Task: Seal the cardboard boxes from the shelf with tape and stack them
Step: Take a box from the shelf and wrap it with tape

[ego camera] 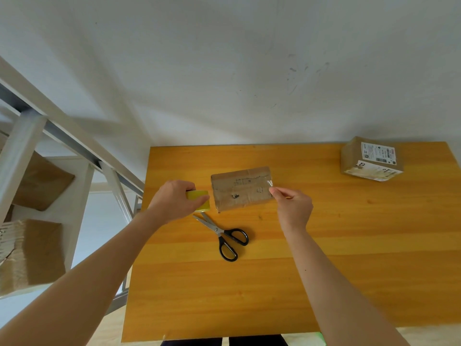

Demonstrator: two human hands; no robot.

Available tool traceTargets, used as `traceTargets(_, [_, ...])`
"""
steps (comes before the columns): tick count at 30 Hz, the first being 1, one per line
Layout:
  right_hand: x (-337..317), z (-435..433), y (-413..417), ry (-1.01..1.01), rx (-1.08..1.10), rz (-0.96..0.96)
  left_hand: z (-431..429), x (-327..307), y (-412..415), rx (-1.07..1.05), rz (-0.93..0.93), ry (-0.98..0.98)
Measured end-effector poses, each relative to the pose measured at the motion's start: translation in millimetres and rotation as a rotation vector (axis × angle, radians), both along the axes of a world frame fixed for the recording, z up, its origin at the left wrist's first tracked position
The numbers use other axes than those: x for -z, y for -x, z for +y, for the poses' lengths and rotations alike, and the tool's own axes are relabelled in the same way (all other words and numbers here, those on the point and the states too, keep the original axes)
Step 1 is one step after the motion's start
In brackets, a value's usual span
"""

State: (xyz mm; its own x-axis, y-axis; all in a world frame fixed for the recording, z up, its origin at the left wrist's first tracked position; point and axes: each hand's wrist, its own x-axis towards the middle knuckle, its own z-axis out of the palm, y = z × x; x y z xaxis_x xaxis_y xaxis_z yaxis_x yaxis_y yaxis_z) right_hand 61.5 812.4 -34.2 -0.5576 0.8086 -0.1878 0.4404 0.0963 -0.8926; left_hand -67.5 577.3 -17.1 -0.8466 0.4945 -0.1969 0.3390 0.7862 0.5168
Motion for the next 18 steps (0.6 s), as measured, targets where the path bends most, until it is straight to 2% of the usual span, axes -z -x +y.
traceTargets(18, [-1.3,-3.9,4.7,-0.043,0.024,-0.059,-0.9,6.5,1.1,0.016,-0.037,-0.006])
